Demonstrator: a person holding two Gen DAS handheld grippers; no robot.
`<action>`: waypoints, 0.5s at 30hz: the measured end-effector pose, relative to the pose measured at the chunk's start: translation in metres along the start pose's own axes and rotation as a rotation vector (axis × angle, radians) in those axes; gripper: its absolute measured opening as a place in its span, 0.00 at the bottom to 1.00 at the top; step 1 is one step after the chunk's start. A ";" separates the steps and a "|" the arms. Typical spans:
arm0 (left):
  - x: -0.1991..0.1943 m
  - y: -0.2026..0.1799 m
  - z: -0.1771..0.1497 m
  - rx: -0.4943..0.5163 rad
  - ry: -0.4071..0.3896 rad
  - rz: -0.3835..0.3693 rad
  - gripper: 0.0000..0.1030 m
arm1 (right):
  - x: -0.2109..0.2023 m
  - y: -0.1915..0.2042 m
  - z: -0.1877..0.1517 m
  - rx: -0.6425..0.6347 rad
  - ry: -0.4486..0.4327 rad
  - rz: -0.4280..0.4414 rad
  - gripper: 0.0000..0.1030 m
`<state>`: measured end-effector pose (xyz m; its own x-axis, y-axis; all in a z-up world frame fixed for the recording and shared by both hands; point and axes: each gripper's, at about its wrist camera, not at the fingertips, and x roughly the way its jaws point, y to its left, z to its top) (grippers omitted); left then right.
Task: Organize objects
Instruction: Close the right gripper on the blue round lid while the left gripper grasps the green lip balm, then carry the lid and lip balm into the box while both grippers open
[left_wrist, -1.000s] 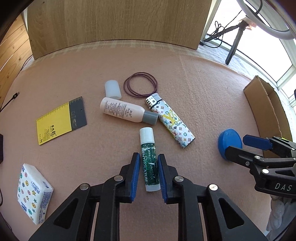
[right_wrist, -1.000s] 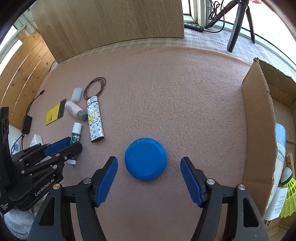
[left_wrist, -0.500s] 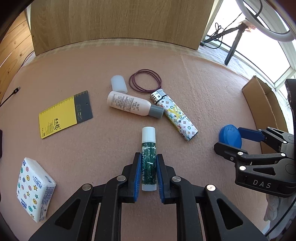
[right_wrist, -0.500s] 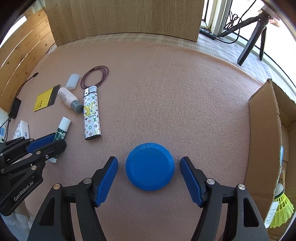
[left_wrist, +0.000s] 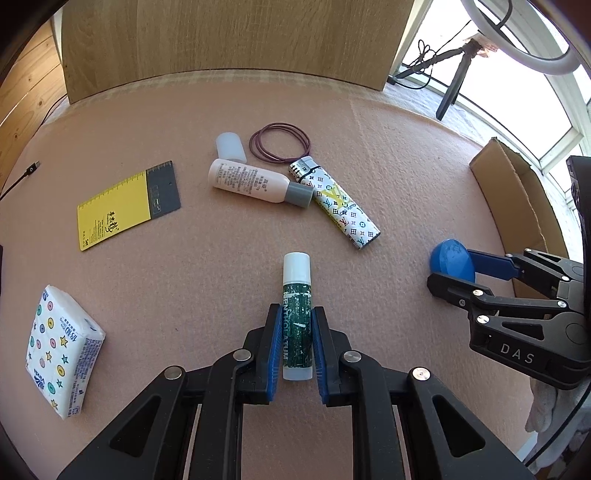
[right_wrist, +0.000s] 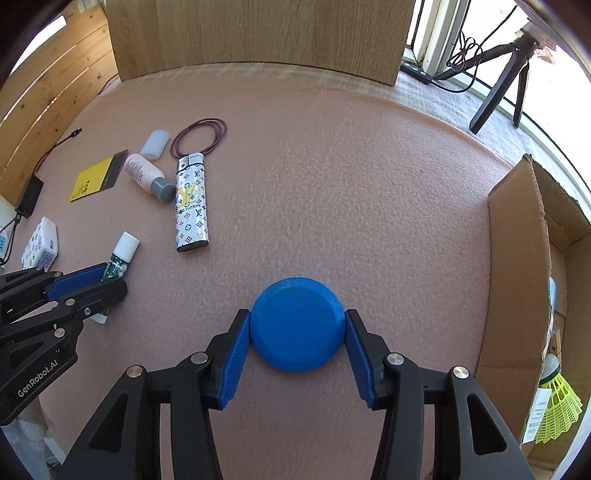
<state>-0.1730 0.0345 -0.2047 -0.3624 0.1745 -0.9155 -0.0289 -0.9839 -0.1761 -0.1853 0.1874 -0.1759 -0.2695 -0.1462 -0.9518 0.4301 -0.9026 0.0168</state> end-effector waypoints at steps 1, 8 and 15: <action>-0.001 -0.001 -0.002 0.001 0.001 -0.004 0.16 | -0.002 -0.001 -0.003 0.006 -0.001 0.008 0.45; -0.013 -0.012 -0.017 0.011 0.000 -0.031 0.16 | -0.022 -0.010 -0.027 0.061 -0.033 0.063 0.45; -0.028 -0.042 -0.017 0.053 -0.023 -0.069 0.16 | -0.063 -0.026 -0.049 0.107 -0.104 0.108 0.45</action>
<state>-0.1462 0.0716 -0.1778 -0.3793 0.2413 -0.8933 -0.1037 -0.9704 -0.2181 -0.1377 0.2403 -0.1315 -0.3168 -0.2805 -0.9061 0.3691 -0.9164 0.1547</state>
